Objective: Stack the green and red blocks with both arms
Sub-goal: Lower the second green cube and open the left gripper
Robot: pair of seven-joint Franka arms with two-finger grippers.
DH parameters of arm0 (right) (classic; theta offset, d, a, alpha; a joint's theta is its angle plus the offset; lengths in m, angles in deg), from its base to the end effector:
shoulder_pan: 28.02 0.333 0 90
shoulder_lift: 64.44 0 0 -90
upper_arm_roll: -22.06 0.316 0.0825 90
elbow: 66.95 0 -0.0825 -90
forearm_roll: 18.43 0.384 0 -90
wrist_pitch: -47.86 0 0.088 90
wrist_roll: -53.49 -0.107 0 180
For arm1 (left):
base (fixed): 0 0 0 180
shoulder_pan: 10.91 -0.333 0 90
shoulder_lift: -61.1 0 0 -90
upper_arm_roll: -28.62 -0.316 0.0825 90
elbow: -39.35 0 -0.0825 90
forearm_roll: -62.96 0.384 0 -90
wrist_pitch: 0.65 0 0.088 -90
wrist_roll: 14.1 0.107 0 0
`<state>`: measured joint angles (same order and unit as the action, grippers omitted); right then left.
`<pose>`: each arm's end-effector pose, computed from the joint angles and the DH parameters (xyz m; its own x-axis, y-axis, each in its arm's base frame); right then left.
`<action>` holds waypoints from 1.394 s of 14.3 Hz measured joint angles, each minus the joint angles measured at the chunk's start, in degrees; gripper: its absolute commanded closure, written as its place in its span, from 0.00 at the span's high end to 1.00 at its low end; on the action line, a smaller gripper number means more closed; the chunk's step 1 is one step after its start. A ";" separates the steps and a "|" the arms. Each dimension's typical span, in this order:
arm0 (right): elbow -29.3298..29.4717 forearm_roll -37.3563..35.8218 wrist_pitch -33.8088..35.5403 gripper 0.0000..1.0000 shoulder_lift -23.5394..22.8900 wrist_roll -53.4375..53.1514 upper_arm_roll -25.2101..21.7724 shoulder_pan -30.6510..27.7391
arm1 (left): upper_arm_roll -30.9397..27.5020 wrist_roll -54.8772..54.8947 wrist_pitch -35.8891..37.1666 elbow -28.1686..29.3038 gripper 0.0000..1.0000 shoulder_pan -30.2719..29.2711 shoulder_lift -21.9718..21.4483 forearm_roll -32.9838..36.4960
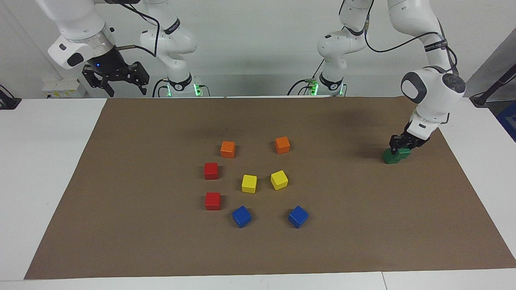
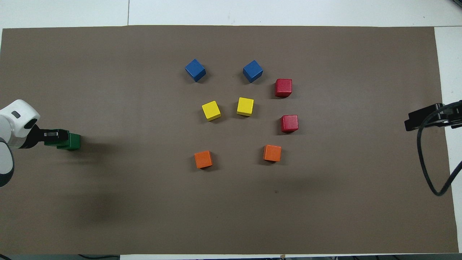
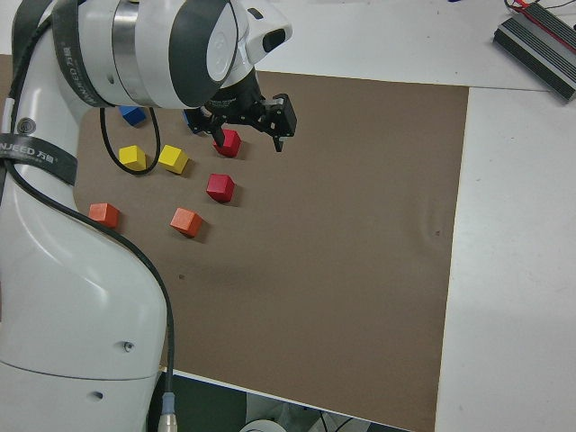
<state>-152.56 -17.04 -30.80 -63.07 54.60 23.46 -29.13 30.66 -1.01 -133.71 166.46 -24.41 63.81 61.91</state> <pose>0.5259 0.0058 0.6565 0.9949 0.0291 -0.0967 0.0268 -0.9993 -0.0254 0.5283 0.1068 0.3604 0.9982 -0.0161 0.0585 -0.0163 -0.9999 0.0026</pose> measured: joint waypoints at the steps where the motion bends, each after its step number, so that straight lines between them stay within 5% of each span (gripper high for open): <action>1: 0.00 0.00 0.00 1.00 0.00 0.00 0.00 0.00 | 0.00 0.20 0.00 0.13 0.11 -0.03 -0.10 0.00; 3: 0.00 0.00 0.00 1.00 0.00 0.00 0.00 0.00 | 0.00 0.51 0.00 0.41 1.00 -0.09 -0.35 0.00; 14: 0.00 0.00 0.00 1.00 0.00 0.00 0.00 0.00 | 0.07 0.93 -0.18 2.31 1.00 -0.27 -0.27 0.01; 20: 0.00 0.00 0.00 1.00 0.00 0.00 0.00 0.00 | 0.58 0.93 6.20 -6.06 1.00 -0.23 -0.56 0.01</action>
<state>-152.57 -17.04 -30.80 -63.07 54.60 23.46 -29.13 31.24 -0.08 -127.51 160.40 -24.64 63.25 61.91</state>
